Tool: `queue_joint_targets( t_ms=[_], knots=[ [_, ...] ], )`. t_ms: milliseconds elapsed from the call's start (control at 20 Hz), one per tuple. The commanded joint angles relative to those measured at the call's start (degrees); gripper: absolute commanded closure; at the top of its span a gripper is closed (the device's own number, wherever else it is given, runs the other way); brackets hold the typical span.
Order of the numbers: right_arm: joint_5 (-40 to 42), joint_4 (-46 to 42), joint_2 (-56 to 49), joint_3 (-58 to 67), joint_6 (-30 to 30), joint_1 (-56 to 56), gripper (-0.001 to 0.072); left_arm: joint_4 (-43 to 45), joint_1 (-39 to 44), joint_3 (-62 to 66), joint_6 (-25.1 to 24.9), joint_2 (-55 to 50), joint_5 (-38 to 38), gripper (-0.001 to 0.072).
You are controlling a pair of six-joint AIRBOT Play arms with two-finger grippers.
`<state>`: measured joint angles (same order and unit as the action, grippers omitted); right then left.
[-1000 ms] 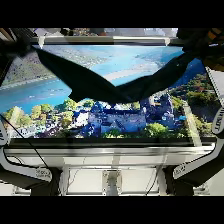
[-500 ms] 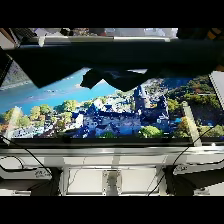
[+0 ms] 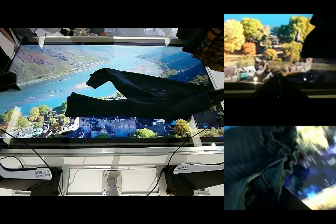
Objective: Fold the clothes and pants, and hang the long-sleeved shirts on hangers.
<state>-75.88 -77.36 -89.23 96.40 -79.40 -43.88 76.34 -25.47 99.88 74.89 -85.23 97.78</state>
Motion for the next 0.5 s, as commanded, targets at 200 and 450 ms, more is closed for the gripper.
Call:
queue_joint_targets(
  t_ms=[200,450],
  knots=[
    [-6.4,-19.7,0.5,-11.8,-1.4,-0.5,0.0679,-0.1,4.7,-20.2,-2.6,2.8,-2.7,0.0679],
    [-8.6,-21.0,0.5,-12.4,-3.5,-6.7,0.0678,-4.9,13.3,-30.4,-3.4,3.1,-16.3,0.0664]
  ],
)
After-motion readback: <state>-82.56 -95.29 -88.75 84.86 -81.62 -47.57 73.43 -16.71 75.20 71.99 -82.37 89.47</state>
